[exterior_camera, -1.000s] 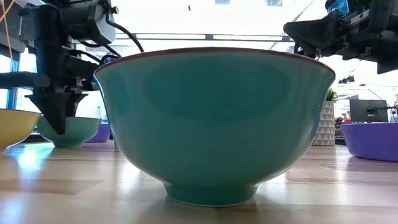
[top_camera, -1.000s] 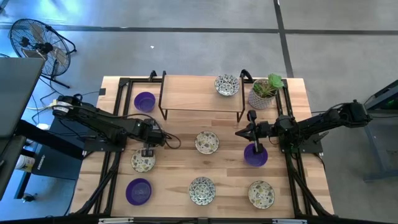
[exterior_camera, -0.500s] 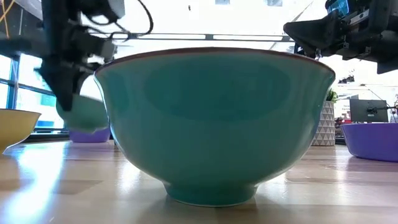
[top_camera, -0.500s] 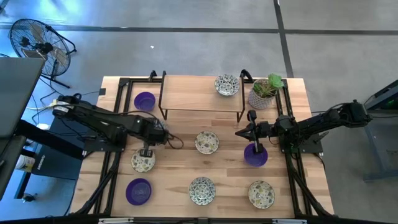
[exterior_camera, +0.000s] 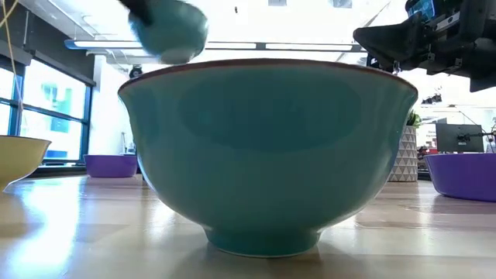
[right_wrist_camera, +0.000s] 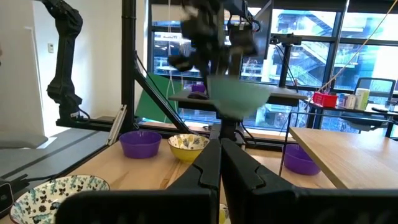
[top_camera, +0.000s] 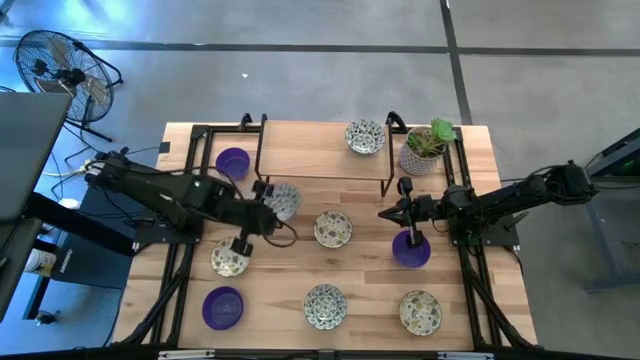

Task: Pick & Place Mini bowls
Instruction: Stack the top blue patterned bowl on the blue bowl on the shelf

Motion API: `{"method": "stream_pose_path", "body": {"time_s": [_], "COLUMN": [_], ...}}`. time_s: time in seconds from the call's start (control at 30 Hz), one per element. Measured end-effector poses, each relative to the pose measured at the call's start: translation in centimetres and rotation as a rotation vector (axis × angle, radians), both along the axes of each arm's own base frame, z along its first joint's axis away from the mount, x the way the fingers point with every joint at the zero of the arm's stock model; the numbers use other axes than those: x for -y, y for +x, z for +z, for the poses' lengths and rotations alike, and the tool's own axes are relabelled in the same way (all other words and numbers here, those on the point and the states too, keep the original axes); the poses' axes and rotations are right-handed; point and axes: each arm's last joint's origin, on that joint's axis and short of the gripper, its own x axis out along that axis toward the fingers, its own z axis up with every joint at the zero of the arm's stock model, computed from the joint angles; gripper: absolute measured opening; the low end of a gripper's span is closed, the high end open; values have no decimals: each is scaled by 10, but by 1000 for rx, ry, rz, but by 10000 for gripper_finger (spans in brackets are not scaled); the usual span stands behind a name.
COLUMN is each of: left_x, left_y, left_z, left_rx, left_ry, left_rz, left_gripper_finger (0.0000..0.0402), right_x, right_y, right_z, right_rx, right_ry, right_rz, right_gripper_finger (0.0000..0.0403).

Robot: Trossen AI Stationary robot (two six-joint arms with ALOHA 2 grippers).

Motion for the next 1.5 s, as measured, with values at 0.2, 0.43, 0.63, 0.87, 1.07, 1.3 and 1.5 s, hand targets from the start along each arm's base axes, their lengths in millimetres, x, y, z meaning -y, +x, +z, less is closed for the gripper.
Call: {"method": "stream_pose_path", "body": {"time_s": [0.2,0.43,0.63,0.87,1.07,1.3,1.5], "left_x": [-26,-63,-96,-123,-129,-141,-153], "left_y": [27,73,96,112,120,124,122], "left_z": [38,54,33,5,-6,-15,-15], "left_rx": [79,73,-44,-170,-205,-237,-224], "left_ry": [110,180,223,229,239,239,230], "left_rz": [-82,-204,-221,-217,-236,-220,-203], "left_gripper_finger": [9,10,10,10,10,10,10], "right_x": [0,0,0,-1,-1,-1,-1], "right_y": [0,0,0,0,0,0,0], "right_z": [0,0,0,0,0,0,0], "right_rx": [0,1,0,0,0,0,0], "right_ry": [0,0,-1,-3,-4,-4,-4], "right_rz": [0,2,8,17,25,27,27], "right_gripper_finger": [0,0,0,0,0,0,0]}}
